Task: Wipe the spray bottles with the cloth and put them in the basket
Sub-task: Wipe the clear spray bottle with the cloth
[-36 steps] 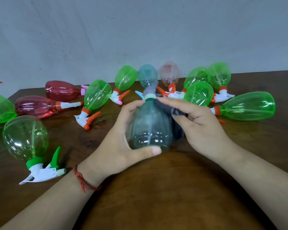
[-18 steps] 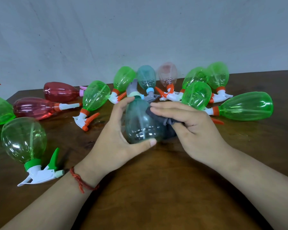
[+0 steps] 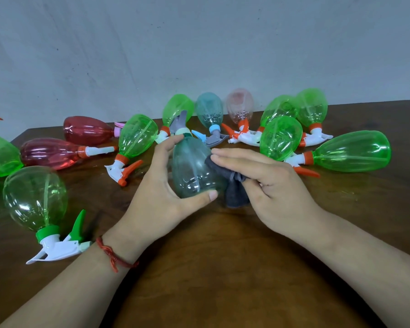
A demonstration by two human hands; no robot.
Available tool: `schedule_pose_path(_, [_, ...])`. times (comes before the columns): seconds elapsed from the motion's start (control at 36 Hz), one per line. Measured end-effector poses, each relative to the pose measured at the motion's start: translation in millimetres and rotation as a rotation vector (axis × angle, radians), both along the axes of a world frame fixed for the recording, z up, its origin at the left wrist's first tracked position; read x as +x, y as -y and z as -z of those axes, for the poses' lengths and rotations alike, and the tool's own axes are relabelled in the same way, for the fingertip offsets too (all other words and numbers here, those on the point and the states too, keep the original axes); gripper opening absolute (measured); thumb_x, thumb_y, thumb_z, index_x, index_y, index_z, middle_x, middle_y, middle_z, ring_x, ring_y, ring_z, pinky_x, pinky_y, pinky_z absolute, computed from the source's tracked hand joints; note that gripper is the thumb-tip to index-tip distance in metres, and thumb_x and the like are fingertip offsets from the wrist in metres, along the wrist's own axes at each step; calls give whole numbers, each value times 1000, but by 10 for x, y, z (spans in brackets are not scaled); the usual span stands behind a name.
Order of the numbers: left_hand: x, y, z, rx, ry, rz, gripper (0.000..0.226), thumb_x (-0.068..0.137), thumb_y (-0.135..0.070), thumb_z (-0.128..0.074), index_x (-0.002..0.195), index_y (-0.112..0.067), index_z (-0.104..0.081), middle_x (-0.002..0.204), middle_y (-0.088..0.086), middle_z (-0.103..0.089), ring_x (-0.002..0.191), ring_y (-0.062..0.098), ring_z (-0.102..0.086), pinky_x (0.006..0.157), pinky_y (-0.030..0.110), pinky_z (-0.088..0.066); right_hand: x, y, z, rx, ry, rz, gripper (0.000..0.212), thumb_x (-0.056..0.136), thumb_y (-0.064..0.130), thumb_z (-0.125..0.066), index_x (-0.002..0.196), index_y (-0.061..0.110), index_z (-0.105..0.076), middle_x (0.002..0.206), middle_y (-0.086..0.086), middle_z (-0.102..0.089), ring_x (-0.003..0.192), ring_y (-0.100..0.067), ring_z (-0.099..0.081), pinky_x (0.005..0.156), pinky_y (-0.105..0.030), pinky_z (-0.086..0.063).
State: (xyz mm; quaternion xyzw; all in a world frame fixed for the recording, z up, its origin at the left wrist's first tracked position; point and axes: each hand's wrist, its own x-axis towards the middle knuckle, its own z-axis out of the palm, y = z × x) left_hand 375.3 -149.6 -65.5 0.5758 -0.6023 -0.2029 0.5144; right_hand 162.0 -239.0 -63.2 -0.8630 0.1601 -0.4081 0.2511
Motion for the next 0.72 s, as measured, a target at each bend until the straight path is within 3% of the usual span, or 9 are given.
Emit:
schedule_pose_path(0.11, [-19, -15, 49, 54, 94, 74, 106, 72, -24, -98, 158, -28, -37, 152, -12, -54, 142, 17, -57, 115, 38, -50, 5, 33, 0, 65, 12, 57, 67, 92, -24, -47, 139, 18, -68, 144, 10, -63, 130, -1, -58, 111, -12, -38])
schedule_pose_path(0.25, [-30, -90, 80, 80, 156, 171, 110, 72, -15, -99, 161, -21, -33, 159, -3, -49, 148, 25, -51, 121, 43, -44, -1, 74, -38, 200, 91, 80, 48, 104, -10, -50, 133, 20, -73, 137, 8, -64, 137, -10, -54, 118, -21, -37])
schedule_pose_path(0.31, [-104, -74, -38, 8, 372, 133, 107, 76, -9, -96, 161, -17, -32, 160, 0, -49, 147, 26, -51, 119, 41, -46, 3, 82, -51, 254, 144, 91, 48, 102, -12, -50, 130, 19, -75, 132, 6, -66, 133, -12, -58, 118, -24, -38])
schedule_pose_path(0.33, [-134, 27, -92, -66, 496, 159, 97, 83, -4, -91, 161, -12, -33, 161, 6, -49, 146, 25, -53, 114, 36, -49, 4, 83, -54, 273, 171, 95, 50, 100, -15, -51, 128, 19, -76, 129, 5, -68, 131, -12, -60, 117, -24, -40])
schedule_pose_path(0.44, [-418, 170, -332, 127, 80, 163, 44, 103, 3, -61, 145, 12, -52, 146, 25, -59, 118, 18, -72, 62, 19, -52, -2, 93, -62, 324, 237, 104, 55, 94, -20, -53, 123, 20, -78, 123, 7, -73, 123, -9, -65, 110, -22, -44])
schedule_pose_path(0.47, [-404, 143, -285, 139, 125, 159, 45, 93, 3, -74, 137, 7, -64, 133, 16, -67, 100, 4, -77, 64, 14, -51, -6, 95, -57, 324, 235, 103, 55, 94, -19, -54, 122, 21, -78, 123, 8, -74, 124, -9, -65, 110, -23, -45])
schedule_pose_path(0.53, [-311, 94, -194, 20, 367, 137, 78, 74, -1, -92, 144, -14, -60, 141, 0, -68, 116, 0, -71, 94, 17, -54, -5, 90, -37, 288, 211, 104, 53, 95, -18, -55, 120, 22, -79, 123, 9, -74, 125, -12, -66, 110, -26, -47])
schedule_pose_path(0.64, [-220, -35, -161, 98, 103, 102, 89, 89, -25, -87, 161, -14, -36, 162, 4, -51, 132, -5, -55, 95, 7, -49, 8, 52, -15, 179, 160, 71, 51, 95, -20, -55, 124, 16, -77, 126, 5, -72, 121, -12, -66, 107, -20, -47])
schedule_pose_path(0.72, [-138, -63, -67, 62, 93, 107, 106, 74, -18, -96, 161, -24, -36, 153, -16, -54, 144, 11, -54, 117, 28, -45, -2, 37, -22, 91, 94, 52, 61, 90, -26, -52, 128, 15, -75, 131, 3, -69, 125, -13, -64, 108, -19, -45])
